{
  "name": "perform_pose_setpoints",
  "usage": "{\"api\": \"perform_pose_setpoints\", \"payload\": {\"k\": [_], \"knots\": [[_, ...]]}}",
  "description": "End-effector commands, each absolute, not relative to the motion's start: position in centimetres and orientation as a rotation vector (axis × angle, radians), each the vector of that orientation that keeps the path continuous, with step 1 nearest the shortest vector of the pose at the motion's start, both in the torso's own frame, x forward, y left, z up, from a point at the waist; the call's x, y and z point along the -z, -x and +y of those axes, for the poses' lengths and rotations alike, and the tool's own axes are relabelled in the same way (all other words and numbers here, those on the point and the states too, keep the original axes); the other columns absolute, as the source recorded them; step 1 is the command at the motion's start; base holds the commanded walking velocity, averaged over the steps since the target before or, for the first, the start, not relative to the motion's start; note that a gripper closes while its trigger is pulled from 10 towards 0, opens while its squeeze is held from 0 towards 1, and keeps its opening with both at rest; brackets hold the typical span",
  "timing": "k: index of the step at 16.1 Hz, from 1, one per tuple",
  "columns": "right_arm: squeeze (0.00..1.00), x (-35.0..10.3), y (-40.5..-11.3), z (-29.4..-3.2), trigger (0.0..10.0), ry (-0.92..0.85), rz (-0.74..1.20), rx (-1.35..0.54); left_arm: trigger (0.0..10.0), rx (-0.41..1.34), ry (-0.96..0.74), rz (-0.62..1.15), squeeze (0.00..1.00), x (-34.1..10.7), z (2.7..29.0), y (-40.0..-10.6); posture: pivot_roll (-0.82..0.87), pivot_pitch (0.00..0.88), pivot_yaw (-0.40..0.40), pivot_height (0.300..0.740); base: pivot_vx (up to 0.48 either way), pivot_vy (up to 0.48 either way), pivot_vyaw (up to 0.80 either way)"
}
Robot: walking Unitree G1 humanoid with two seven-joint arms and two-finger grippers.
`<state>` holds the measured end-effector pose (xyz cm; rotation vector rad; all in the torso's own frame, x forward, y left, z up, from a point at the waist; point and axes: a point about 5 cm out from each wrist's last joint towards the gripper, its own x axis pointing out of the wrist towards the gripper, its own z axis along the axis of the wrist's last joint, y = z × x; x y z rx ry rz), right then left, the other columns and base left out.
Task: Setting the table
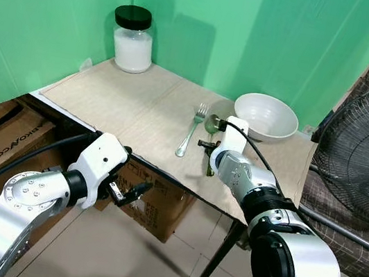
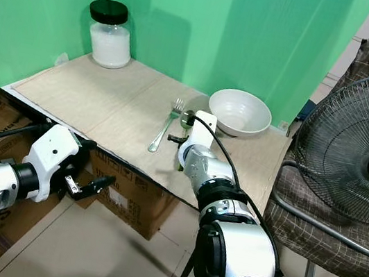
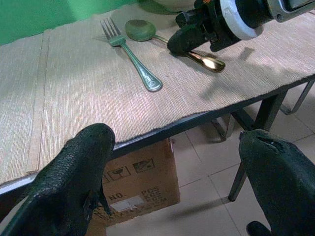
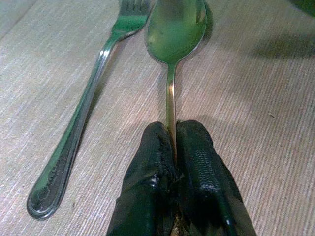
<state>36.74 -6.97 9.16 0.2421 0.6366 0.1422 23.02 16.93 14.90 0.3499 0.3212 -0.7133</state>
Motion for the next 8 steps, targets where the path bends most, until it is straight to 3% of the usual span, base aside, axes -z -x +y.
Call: {"api": "perform_pose_setpoints", "payload": {"k": [1,4,7,8], "knots": [[0.00,-10.9,-37.6,-7.3,0.0,-0.264,0.564,-0.175,10.0,0.706,-0.353,0.308,0.00,-15.1,17.0,-23.3,0.18,0.000,-0.037,0.740,0.000,0.000,0.00],[0.00,-14.9,-37.5,-8.6,0.0,-0.415,0.375,-0.346,10.0,0.704,-0.337,0.278,0.00,-15.8,16.9,-23.7,0.18,0.000,-0.034,0.740,0.000,0.000,0.00],[0.00,-17.6,-35.5,-10.5,0.0,-0.412,0.212,-0.433,10.0,0.716,-0.309,0.240,0.00,-16.4,16.3,-23.9,0.17,0.000,-0.027,0.740,0.000,0.000,0.00],[0.00,-19.3,-34.5,-11.8,0.0,-0.410,0.072,-0.400,10.0,0.696,-0.290,0.200,0.00,-16.8,15.9,-24.0,0.18,0.000,-0.027,0.740,0.000,0.000,0.00]]}}
